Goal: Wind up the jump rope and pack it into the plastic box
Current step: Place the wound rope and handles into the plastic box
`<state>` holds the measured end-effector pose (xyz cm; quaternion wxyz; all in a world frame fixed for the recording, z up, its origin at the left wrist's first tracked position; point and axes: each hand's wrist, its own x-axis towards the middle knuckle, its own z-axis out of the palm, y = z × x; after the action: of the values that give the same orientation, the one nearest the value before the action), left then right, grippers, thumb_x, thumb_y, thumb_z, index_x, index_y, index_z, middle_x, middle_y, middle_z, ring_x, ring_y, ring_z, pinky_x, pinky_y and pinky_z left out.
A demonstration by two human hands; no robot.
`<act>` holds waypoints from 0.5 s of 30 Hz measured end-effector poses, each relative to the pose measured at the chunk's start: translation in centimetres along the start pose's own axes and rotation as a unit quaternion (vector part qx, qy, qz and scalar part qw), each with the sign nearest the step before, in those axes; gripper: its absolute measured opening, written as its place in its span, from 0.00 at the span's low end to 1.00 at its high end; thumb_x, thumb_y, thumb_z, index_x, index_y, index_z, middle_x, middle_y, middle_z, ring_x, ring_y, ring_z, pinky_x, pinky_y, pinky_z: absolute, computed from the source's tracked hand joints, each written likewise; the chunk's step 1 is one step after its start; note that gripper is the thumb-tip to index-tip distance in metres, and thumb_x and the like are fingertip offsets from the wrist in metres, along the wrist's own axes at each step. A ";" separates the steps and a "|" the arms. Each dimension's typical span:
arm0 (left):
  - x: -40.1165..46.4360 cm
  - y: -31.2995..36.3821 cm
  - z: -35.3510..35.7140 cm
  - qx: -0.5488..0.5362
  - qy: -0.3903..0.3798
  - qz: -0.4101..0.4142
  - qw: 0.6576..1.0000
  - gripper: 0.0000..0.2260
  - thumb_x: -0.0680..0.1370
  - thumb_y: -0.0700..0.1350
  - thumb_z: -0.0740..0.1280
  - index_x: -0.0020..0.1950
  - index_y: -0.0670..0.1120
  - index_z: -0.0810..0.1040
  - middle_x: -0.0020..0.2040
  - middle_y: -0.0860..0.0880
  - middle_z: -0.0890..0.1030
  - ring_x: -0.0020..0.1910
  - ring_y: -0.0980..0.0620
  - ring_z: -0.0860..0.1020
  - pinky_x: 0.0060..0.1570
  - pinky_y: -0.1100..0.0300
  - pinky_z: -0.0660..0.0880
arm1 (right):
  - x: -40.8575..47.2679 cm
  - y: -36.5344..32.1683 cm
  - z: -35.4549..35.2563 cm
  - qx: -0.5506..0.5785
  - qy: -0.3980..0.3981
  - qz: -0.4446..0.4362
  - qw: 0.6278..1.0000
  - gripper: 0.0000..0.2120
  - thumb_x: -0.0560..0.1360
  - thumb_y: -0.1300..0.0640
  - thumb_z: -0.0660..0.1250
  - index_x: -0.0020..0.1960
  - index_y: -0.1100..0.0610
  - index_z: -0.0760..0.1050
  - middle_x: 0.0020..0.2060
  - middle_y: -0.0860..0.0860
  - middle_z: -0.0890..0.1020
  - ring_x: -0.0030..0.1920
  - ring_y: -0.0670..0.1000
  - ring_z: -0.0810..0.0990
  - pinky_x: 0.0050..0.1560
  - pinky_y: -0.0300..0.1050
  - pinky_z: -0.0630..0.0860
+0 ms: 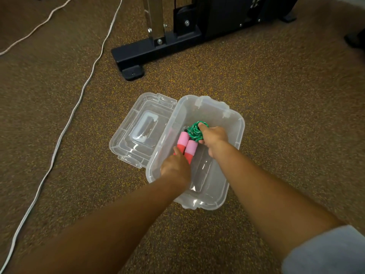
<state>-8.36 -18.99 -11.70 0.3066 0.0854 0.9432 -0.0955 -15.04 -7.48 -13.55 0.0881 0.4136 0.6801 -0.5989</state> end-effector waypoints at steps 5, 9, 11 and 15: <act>0.4 -0.8 0.2 -0.079 -0.021 -0.011 0.997 0.37 0.81 0.47 0.66 0.82 0.37 0.49 0.69 0.40 0.76 0.66 0.40 0.78 0.58 0.49 0.76 | 2.9 1.7 1.2 0.094 -0.006 0.023 0.995 0.39 0.52 0.41 0.80 0.55 0.63 0.80 0.48 0.59 0.86 0.44 0.58 0.87 0.49 0.61 0.86; 0.1 -0.8 0.4 -0.072 -0.048 -0.003 0.996 0.41 0.81 0.48 0.66 0.83 0.35 0.44 0.73 0.39 0.72 0.69 0.39 0.76 0.62 0.48 0.75 | 1.3 0.9 0.8 0.046 -0.014 0.028 0.998 0.08 0.72 0.57 0.77 0.40 0.58 0.79 0.43 0.58 0.85 0.45 0.60 0.87 0.54 0.64 0.84; -0.1 -0.5 0.3 -0.069 -0.051 -0.005 0.996 0.40 0.82 0.47 0.65 0.83 0.35 0.42 0.73 0.38 0.71 0.69 0.39 0.75 0.62 0.48 0.74 | 1.4 1.2 0.5 0.000 -0.004 0.011 1.000 0.10 0.73 0.56 0.76 0.37 0.55 0.77 0.38 0.56 0.83 0.48 0.62 0.86 0.54 0.66 0.83; -0.2 -0.4 0.2 -0.080 -0.051 -0.003 0.996 0.41 0.81 0.46 0.65 0.83 0.35 0.41 0.73 0.37 0.71 0.68 0.38 0.76 0.61 0.47 0.75 | 0.1 0.4 0.0 -0.074 0.011 -0.023 0.997 0.13 0.76 0.51 0.72 0.34 0.52 0.76 0.36 0.54 0.82 0.48 0.62 0.86 0.55 0.63 0.83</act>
<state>-8.14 -19.45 -11.68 0.3595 0.0527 0.9313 -0.0248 -14.84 -7.45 -13.89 0.0969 0.3972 0.7327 -0.5440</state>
